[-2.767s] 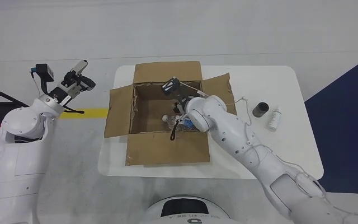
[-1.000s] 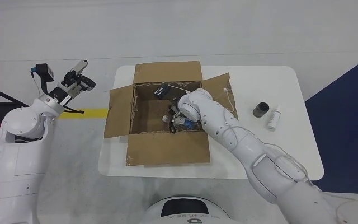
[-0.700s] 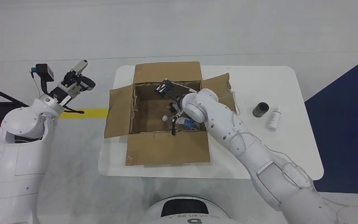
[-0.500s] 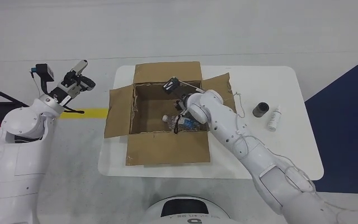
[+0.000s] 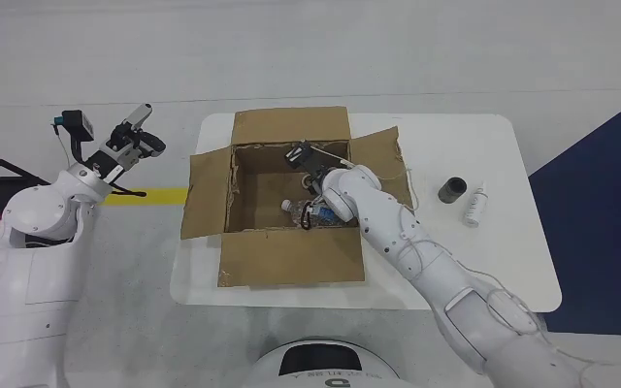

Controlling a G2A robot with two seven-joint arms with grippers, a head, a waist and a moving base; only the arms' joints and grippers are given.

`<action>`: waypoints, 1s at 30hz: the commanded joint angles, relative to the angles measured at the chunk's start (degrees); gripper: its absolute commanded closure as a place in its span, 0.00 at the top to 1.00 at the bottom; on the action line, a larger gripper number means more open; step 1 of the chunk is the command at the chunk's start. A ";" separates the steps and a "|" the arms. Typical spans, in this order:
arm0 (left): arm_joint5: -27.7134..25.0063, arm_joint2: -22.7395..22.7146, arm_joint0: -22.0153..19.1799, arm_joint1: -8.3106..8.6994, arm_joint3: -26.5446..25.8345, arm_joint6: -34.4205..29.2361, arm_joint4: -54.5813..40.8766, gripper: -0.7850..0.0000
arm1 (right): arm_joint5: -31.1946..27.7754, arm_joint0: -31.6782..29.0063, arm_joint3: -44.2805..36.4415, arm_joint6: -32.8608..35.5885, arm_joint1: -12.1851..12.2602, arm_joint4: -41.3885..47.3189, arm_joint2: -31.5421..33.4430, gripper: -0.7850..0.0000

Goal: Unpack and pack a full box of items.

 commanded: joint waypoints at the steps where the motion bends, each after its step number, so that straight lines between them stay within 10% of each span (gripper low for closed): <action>1: 0.00 0.00 -0.01 0.00 0.00 0.00 0.00 1.00 | 1.22 0.16 1.13 -2.14 -0.41 0.70 0.08 0.29; 30: 0.00 0.00 -0.01 0.00 0.00 0.00 0.00 1.00 | 2.63 0.98 4.00 -3.26 -1.29 0.68 -0.48 0.33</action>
